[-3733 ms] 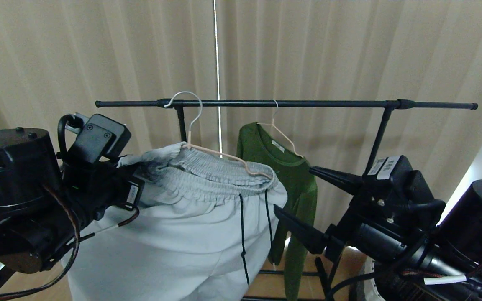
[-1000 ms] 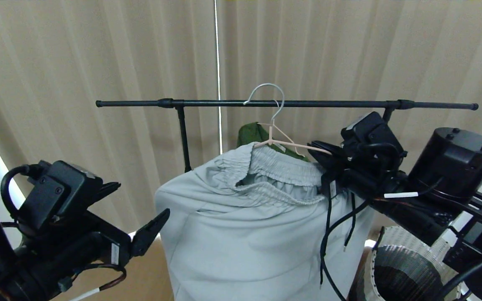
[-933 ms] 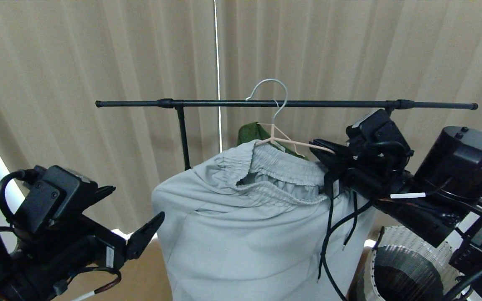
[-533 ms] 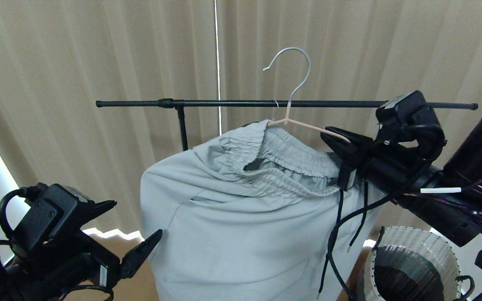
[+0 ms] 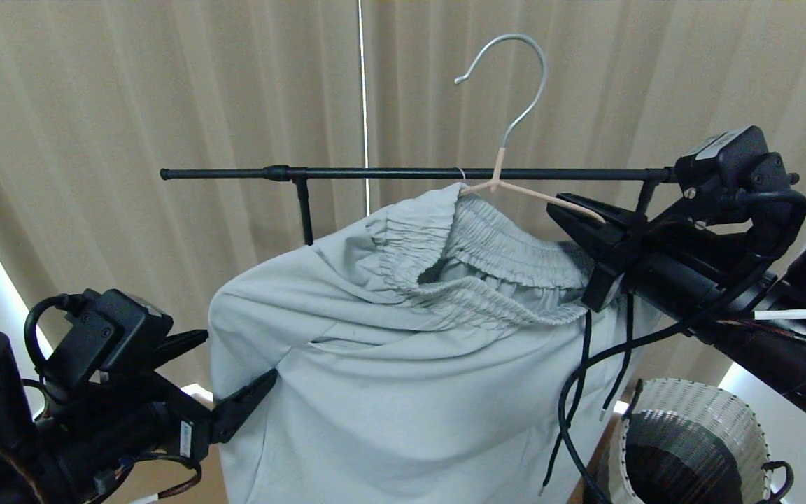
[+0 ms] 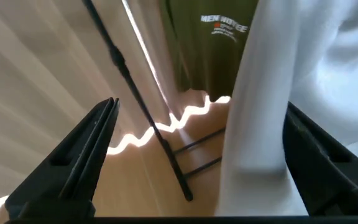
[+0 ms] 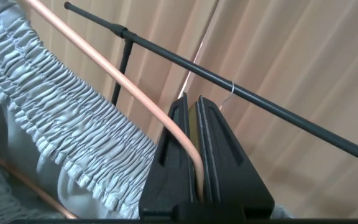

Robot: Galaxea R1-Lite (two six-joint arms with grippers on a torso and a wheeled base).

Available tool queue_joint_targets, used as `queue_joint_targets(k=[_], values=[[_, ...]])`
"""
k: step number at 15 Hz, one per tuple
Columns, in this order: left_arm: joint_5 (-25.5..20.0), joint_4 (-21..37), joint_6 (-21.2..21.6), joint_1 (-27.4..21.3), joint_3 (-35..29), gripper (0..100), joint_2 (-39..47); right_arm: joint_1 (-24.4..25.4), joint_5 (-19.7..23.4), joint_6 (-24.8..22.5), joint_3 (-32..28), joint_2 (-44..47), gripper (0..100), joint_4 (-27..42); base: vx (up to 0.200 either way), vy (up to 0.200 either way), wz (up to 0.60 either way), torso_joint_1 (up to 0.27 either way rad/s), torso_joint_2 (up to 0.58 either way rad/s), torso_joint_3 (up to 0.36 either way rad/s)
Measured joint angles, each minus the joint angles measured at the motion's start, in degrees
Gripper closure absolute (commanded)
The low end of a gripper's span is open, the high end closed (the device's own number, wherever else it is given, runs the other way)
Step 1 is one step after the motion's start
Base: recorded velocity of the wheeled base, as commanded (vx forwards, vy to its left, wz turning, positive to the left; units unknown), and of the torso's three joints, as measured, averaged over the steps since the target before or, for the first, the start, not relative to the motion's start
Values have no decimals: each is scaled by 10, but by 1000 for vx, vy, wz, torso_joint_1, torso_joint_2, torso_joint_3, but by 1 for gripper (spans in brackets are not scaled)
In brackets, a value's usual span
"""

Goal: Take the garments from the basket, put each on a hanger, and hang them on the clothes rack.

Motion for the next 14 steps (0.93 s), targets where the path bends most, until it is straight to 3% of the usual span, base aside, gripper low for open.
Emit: queue_joint_targets(k=[4, 10, 14], values=[[1, 0, 13, 28, 14, 100, 3, -3, -1, 1, 0, 0, 100, 0, 0, 0, 0, 0, 0, 0], [-1, 0, 61, 149, 39, 100, 7, -53, -4, -1, 0, -1, 100, 1, 0, 0, 0, 0, 0, 0], [0, -1, 87, 168, 34, 100, 20, -59, -4, -1, -2, -1, 100, 1, 0, 0, 0, 0, 0, 0]])
